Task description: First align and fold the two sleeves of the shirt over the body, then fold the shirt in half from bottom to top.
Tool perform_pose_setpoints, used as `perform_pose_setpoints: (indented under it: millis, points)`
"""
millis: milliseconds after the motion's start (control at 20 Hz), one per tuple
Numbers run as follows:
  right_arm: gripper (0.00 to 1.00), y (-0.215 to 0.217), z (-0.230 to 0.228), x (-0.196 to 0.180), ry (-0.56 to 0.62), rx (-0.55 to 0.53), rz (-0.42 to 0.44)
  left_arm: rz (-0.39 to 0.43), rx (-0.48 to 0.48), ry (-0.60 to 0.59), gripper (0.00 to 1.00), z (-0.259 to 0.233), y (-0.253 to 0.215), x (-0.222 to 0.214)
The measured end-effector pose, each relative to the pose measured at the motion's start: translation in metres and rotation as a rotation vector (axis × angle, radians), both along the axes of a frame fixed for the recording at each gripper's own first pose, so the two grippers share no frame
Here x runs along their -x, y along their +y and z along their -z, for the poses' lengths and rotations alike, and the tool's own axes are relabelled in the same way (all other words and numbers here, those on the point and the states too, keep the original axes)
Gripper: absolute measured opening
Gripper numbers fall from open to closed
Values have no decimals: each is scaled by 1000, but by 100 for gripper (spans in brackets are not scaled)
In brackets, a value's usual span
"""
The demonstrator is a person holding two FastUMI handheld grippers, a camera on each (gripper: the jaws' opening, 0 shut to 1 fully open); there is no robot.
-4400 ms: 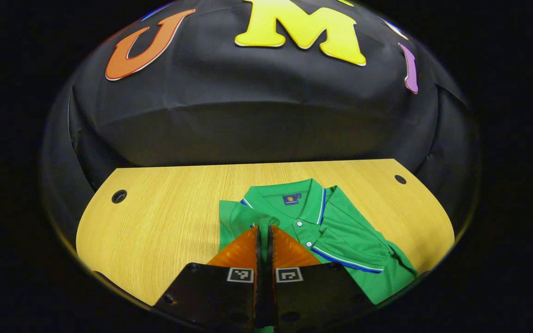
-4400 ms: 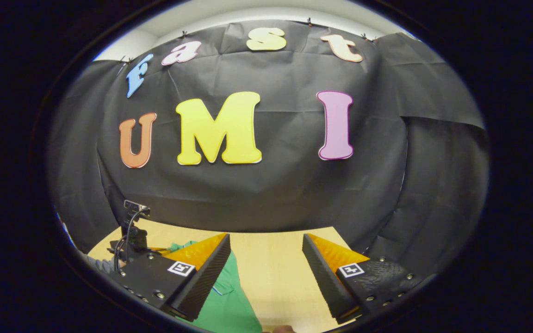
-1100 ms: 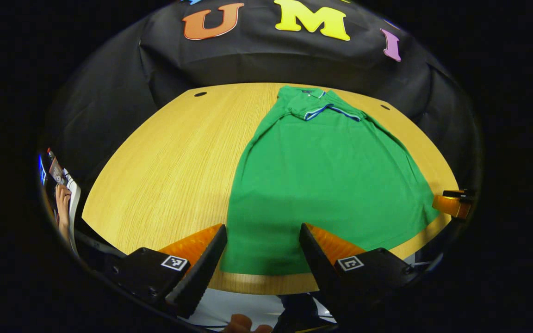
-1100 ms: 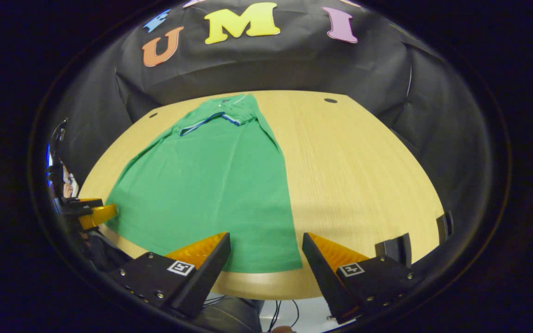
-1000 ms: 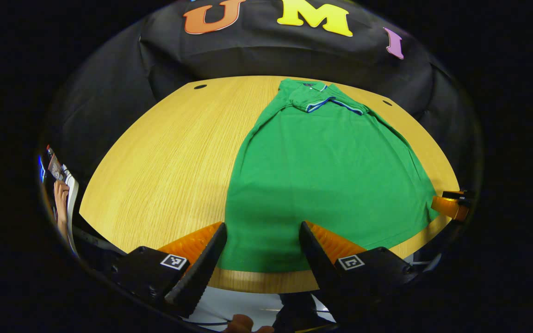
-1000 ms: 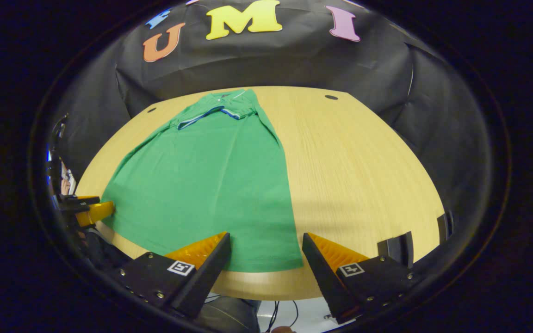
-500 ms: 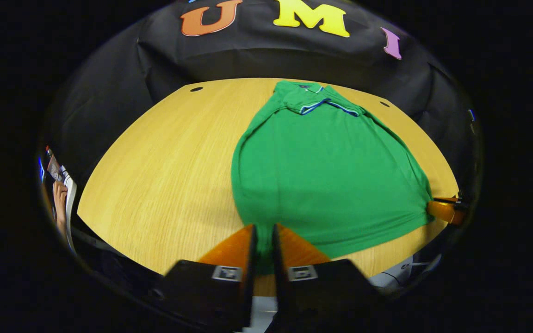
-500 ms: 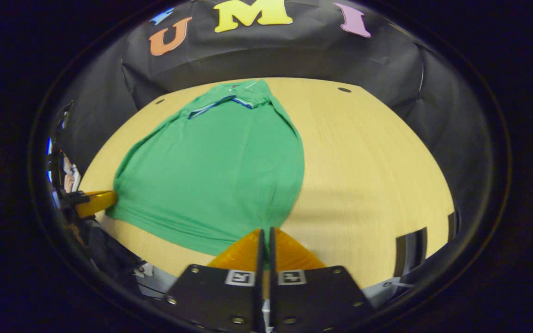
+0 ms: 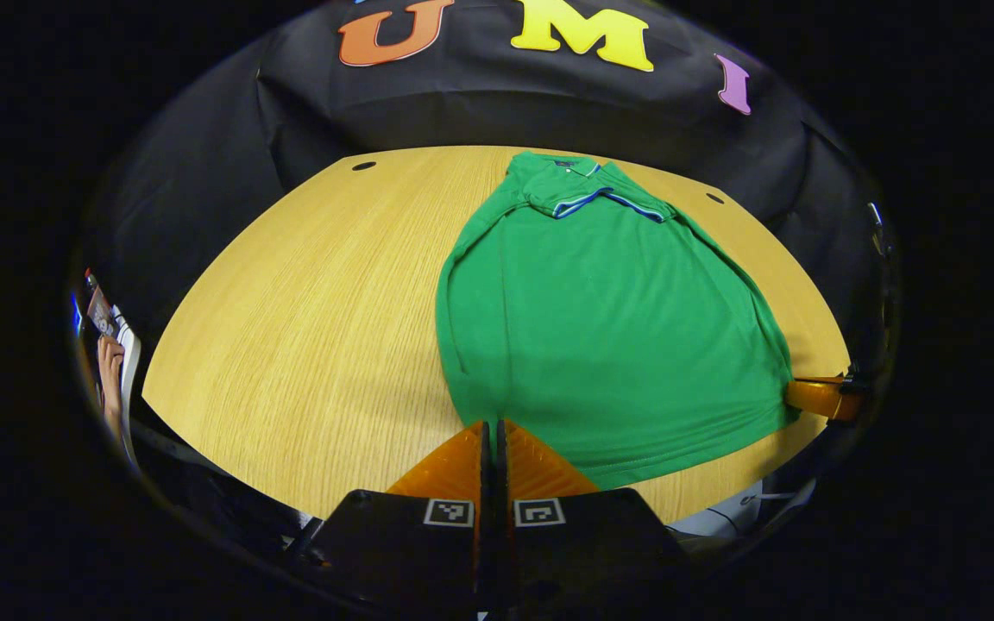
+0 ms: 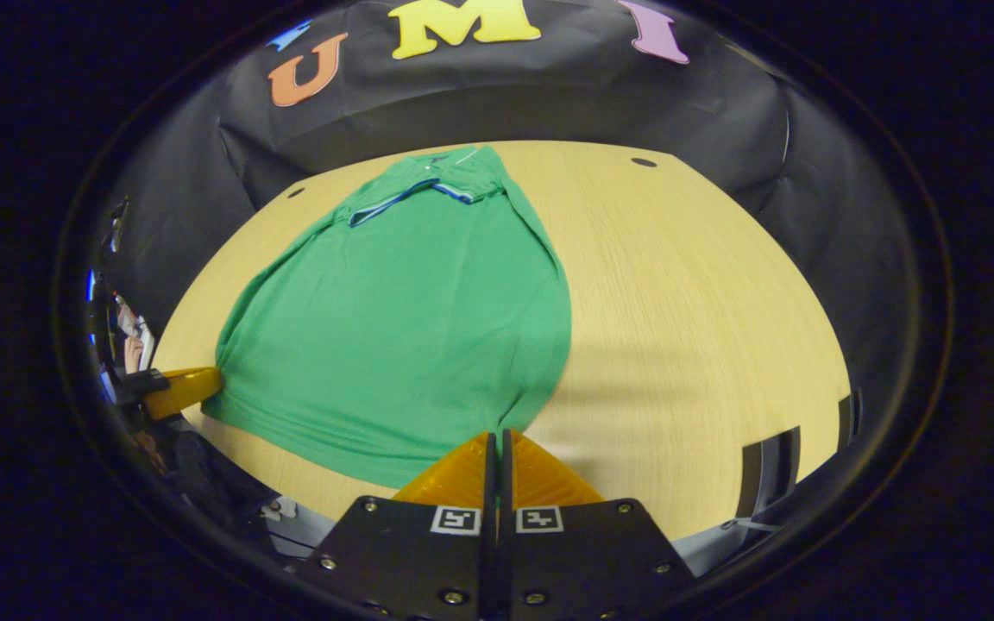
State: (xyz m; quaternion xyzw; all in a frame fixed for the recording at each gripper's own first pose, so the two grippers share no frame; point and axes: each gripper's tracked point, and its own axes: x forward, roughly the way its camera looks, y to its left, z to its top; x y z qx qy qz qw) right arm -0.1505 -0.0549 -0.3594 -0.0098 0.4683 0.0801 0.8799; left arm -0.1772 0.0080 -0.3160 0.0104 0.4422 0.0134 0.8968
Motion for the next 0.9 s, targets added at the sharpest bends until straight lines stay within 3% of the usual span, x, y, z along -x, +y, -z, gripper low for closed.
perform_pose_setpoints:
  millis: [500, 900]
  points:
    - [1, 14, -65, -51, -105, -83, 34, -45, 70, -62, 3, -51, 0, -39]
    - [1, 23, -82, -101, -135, -107, 49, -40, 83, -93, 3, -71, 2, -89]
